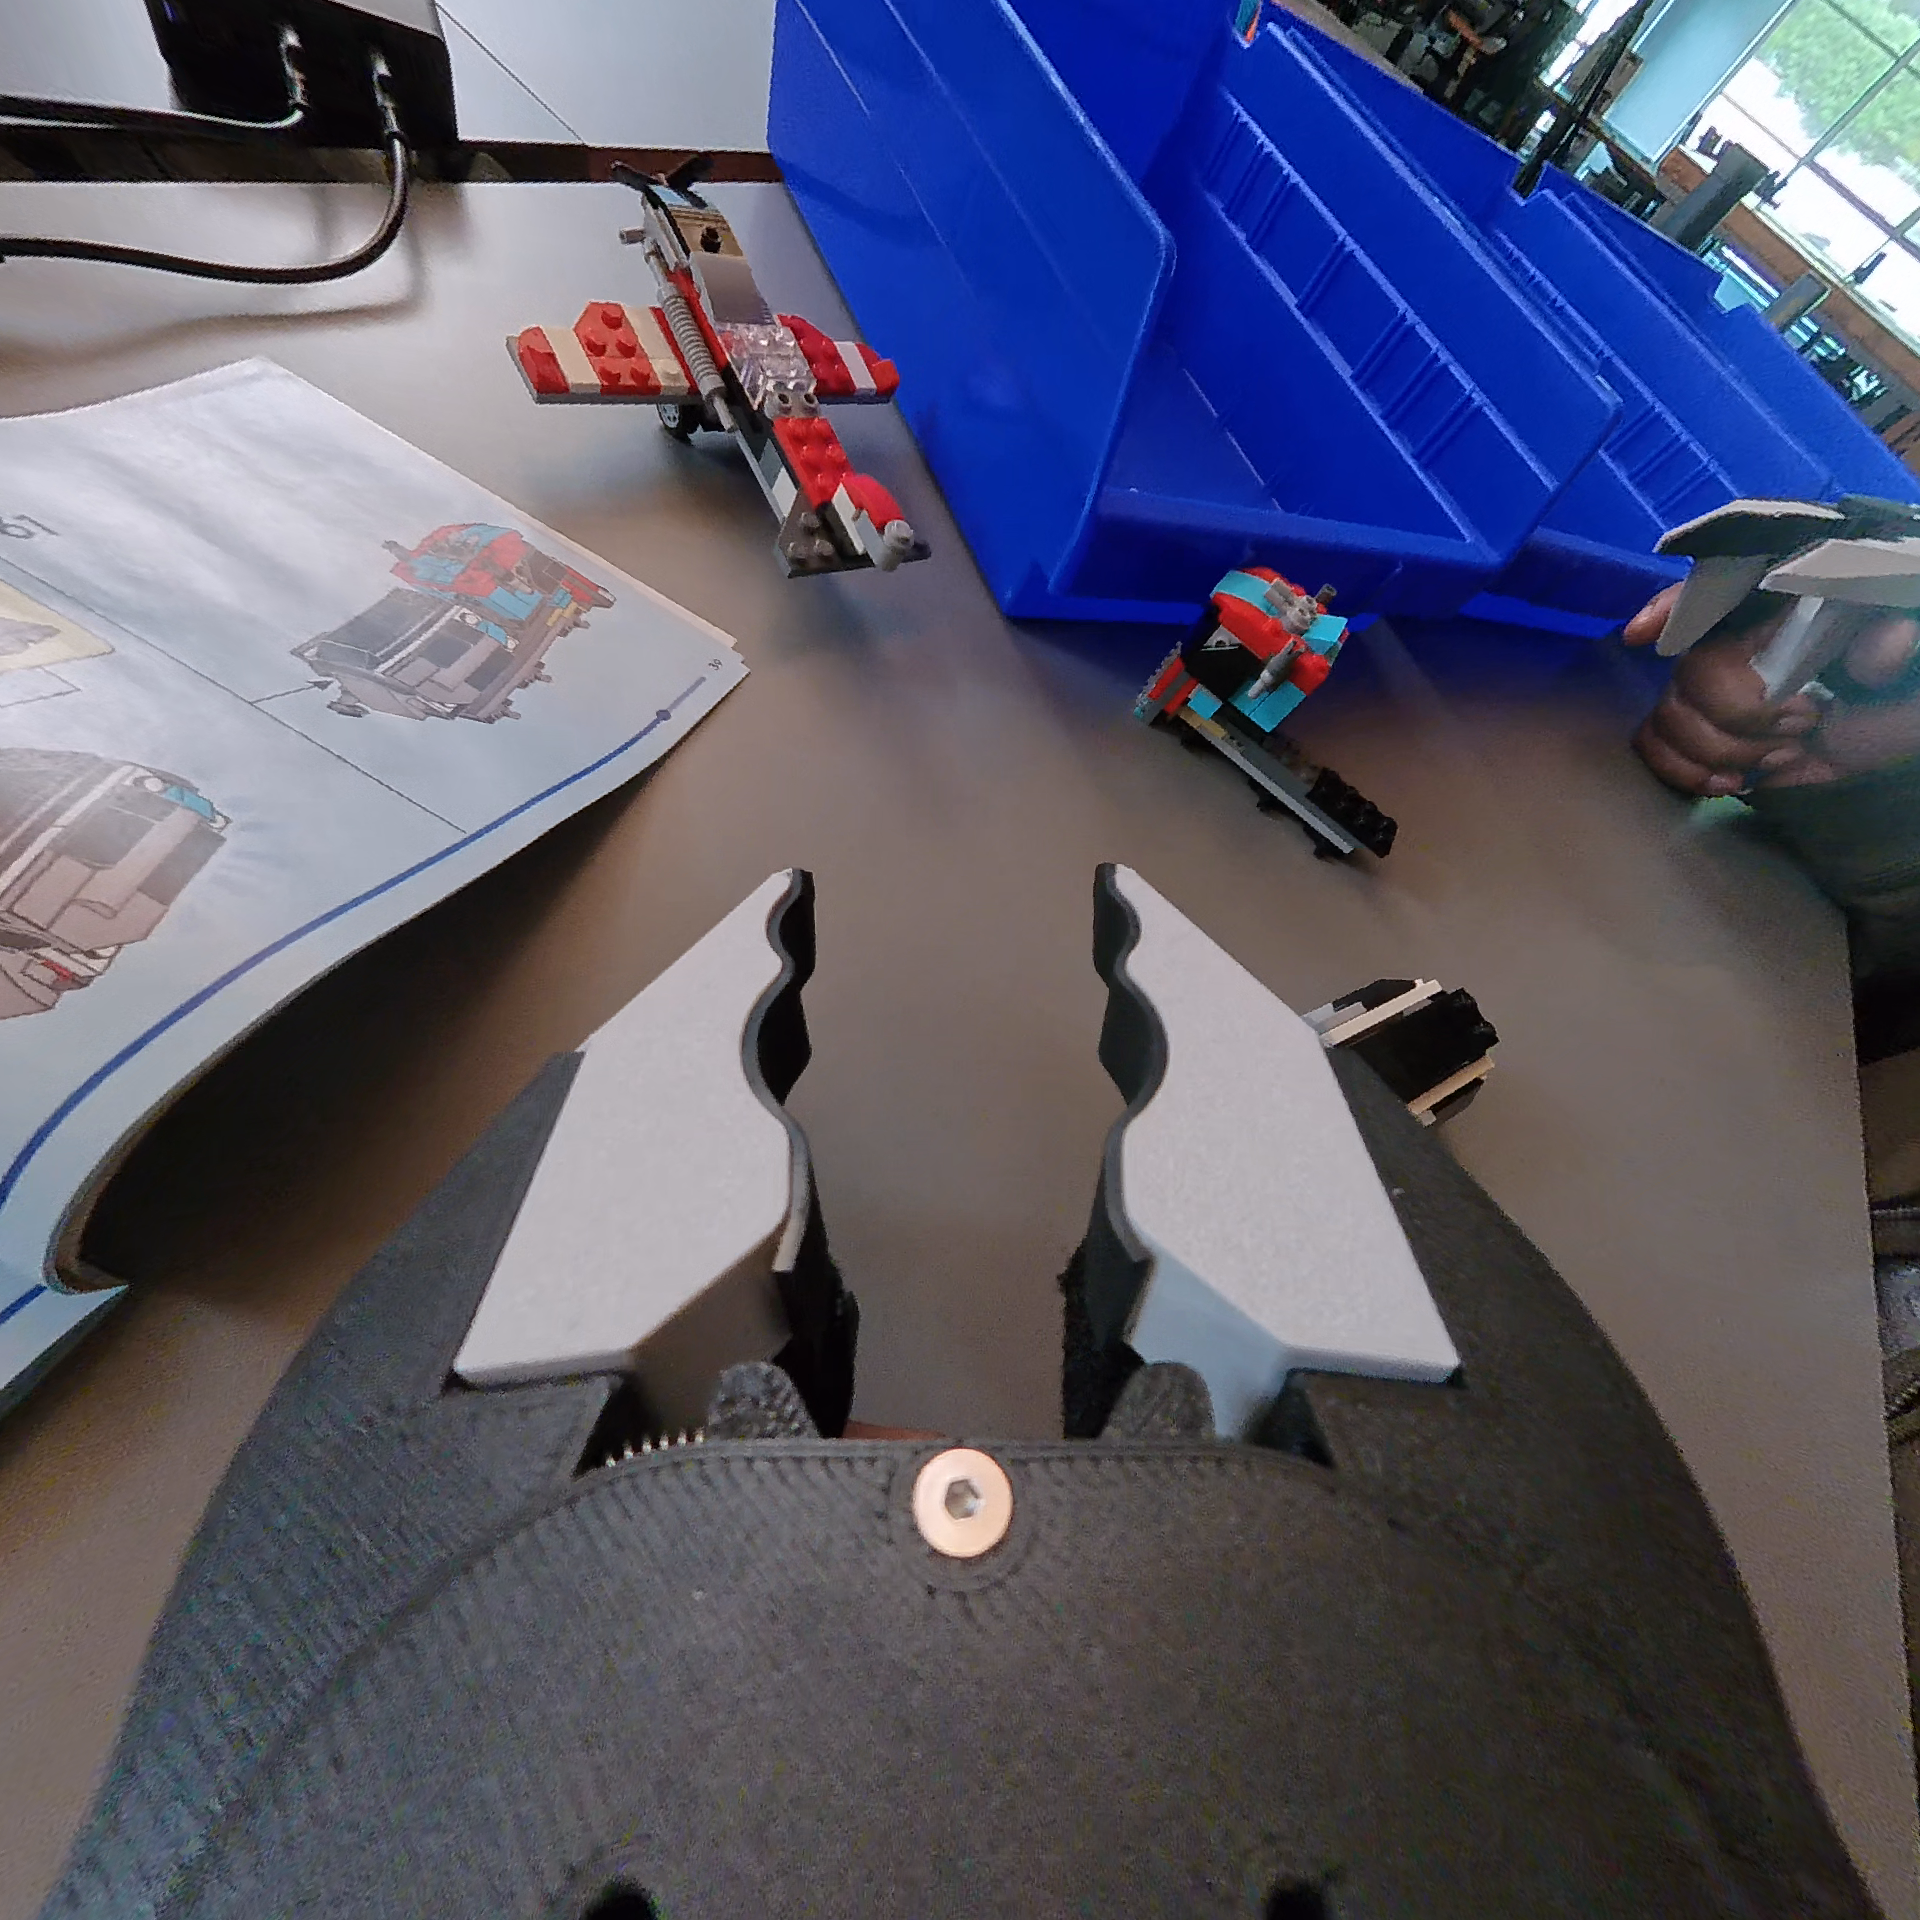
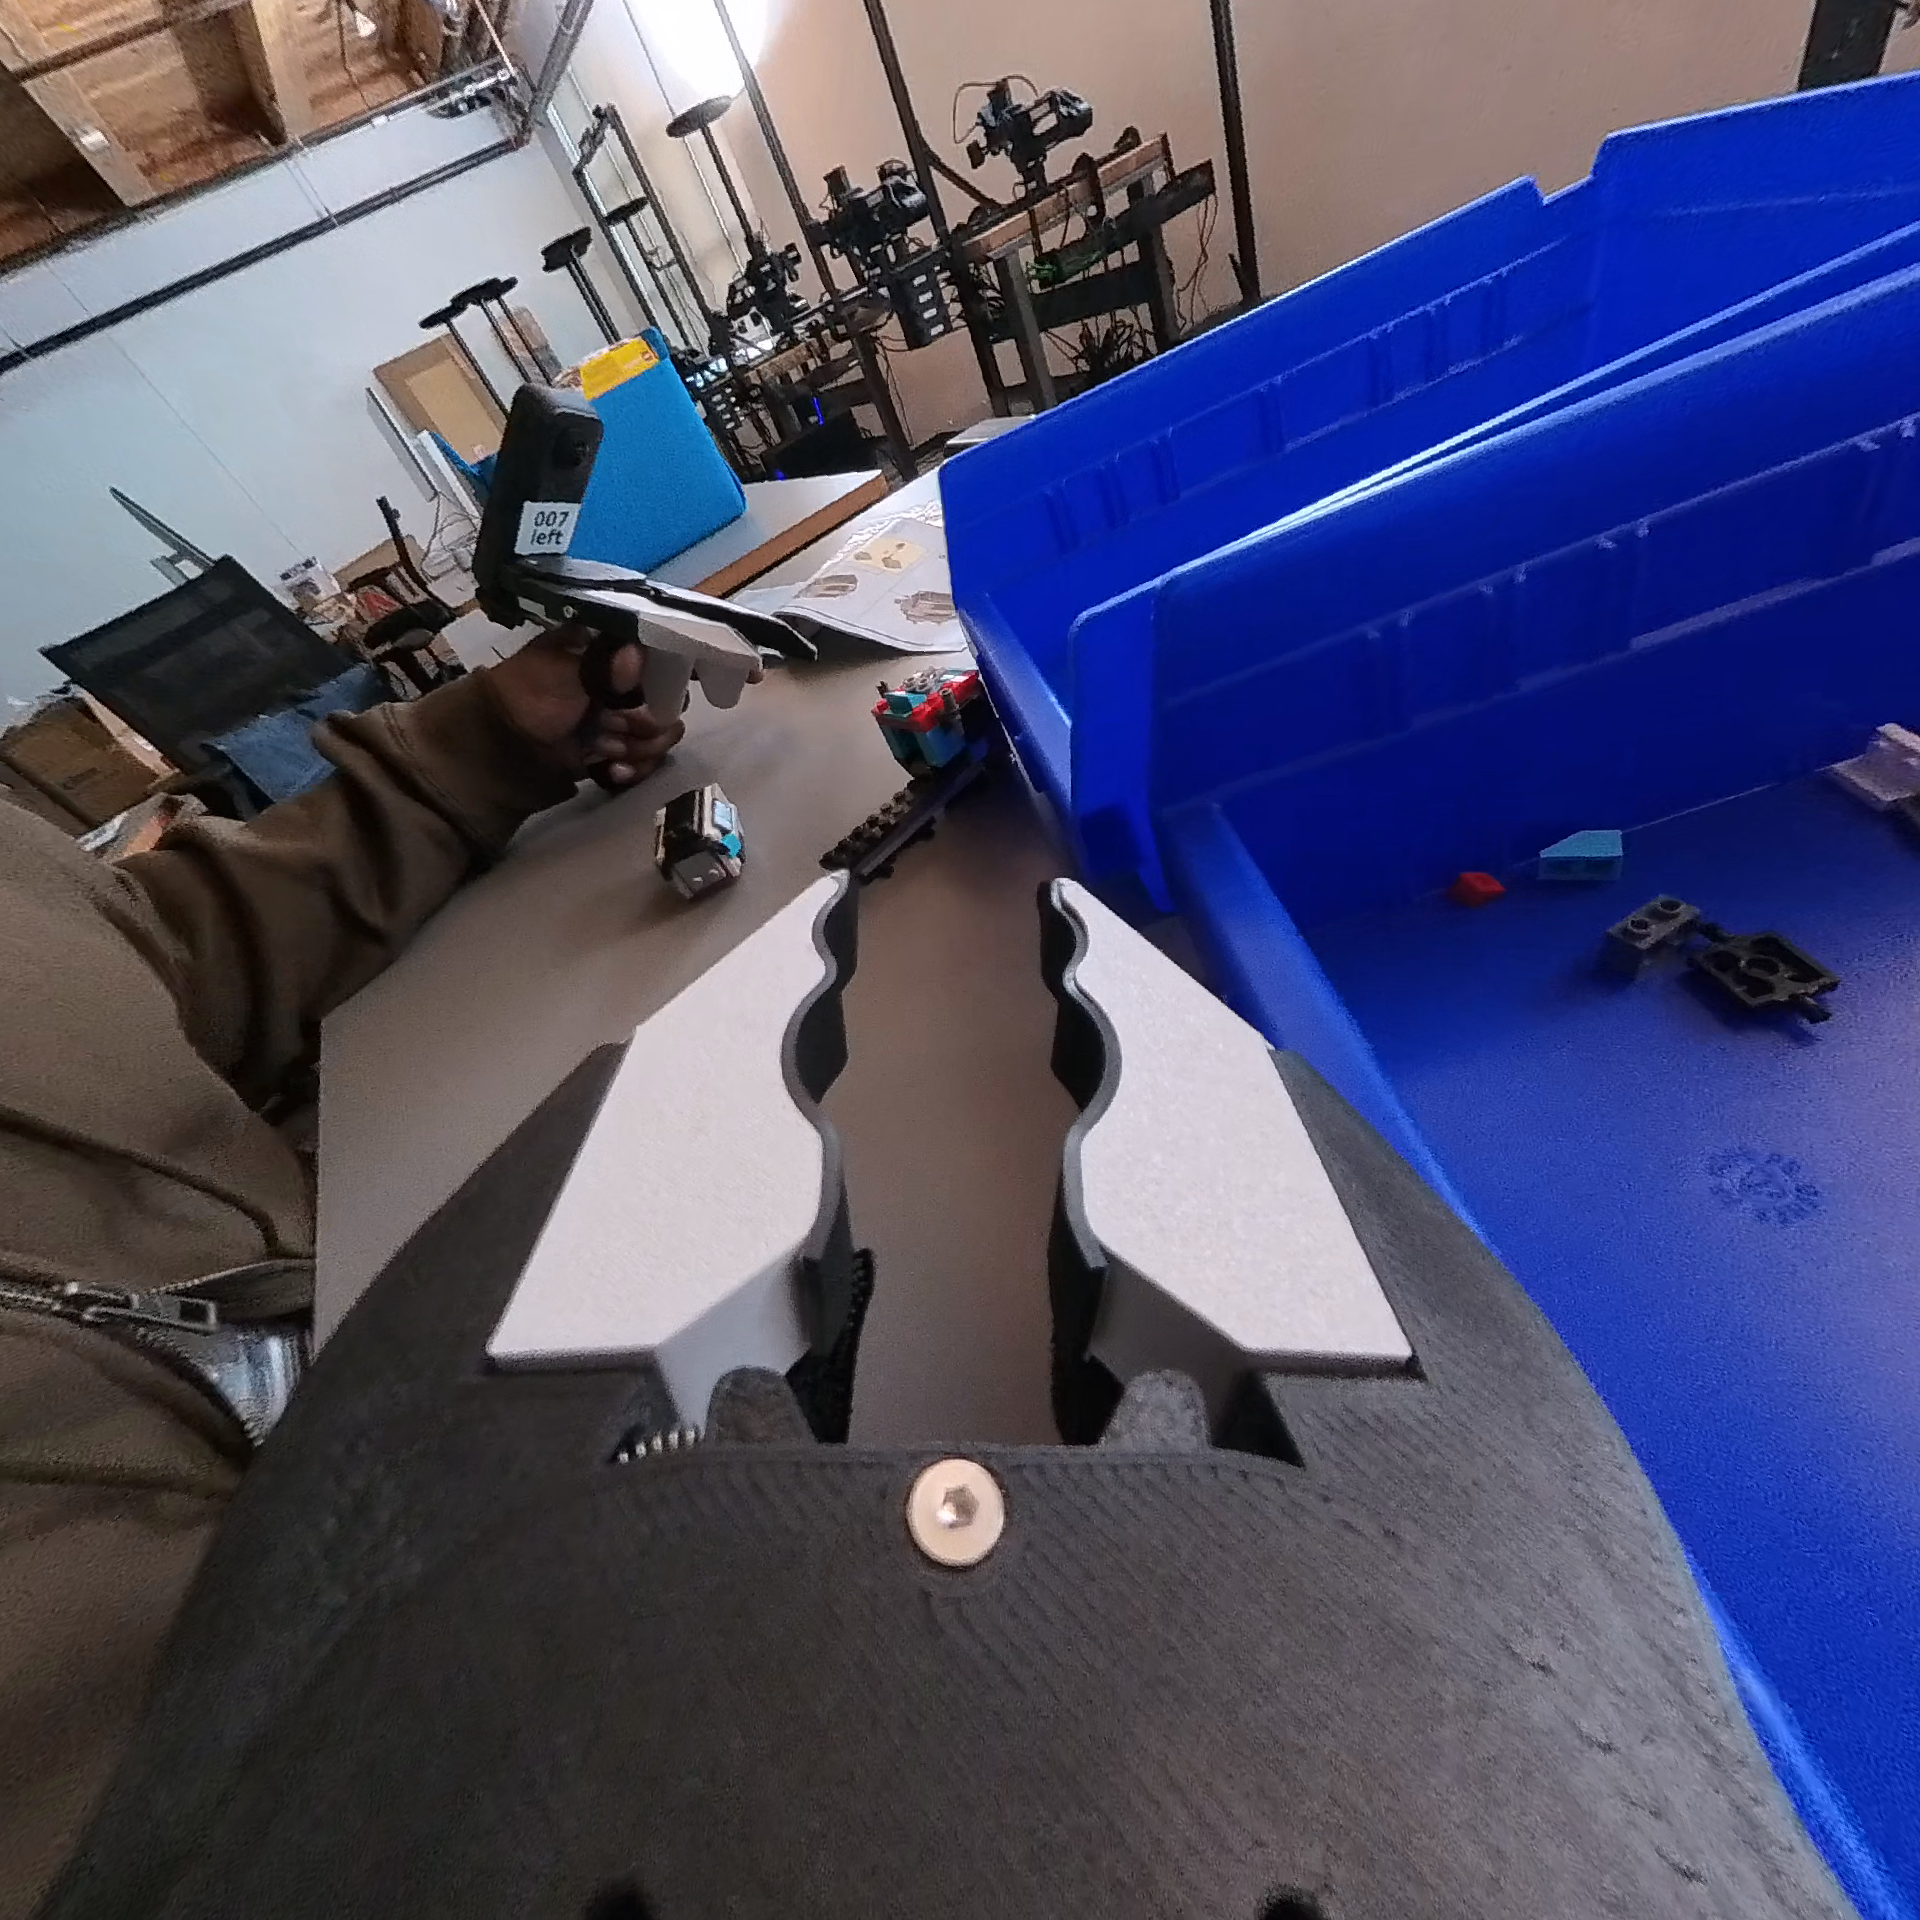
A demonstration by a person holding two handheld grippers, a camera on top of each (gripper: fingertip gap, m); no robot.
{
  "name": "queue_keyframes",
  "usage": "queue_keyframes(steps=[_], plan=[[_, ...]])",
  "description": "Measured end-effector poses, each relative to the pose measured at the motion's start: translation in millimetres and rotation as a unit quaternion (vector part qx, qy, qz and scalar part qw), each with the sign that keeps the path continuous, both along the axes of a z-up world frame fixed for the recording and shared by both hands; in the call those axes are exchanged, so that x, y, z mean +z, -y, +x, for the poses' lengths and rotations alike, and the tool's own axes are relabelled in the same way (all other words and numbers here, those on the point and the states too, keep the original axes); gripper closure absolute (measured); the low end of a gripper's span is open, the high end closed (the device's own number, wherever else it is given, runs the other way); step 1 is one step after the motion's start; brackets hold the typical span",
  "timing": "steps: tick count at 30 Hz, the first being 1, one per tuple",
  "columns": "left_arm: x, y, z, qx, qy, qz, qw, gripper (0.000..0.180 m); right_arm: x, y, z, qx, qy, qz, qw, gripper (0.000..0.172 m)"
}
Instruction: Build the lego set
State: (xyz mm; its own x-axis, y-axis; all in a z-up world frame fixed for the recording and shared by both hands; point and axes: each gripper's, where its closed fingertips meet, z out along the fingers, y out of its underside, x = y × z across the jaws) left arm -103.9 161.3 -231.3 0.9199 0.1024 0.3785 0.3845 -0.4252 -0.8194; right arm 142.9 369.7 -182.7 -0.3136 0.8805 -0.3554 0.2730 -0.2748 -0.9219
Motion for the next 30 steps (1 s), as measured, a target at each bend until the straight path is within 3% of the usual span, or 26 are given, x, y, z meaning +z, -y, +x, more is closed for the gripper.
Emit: queue_keyframes(steps=[21, 26, 30], plan=[[1, 2, -5, 0.025, 0.004, 0.005, 1.000, 0.126, 3, 8, 9, 0.006, -0.012, 0.002, 1.000, 0.136], [3, 3, -5, 0.023, 0.009, 0.012, 1.000, 0.126, 15, 5, 24, 0.000, -0.051, -0.009, 0.999, 0.136], [5, 3, -5, 0.022, 0.016, 0.020, 0.999, 0.126, 39, -8, 68, -0.017, -0.078, 0.033, 0.996, 0.136]])
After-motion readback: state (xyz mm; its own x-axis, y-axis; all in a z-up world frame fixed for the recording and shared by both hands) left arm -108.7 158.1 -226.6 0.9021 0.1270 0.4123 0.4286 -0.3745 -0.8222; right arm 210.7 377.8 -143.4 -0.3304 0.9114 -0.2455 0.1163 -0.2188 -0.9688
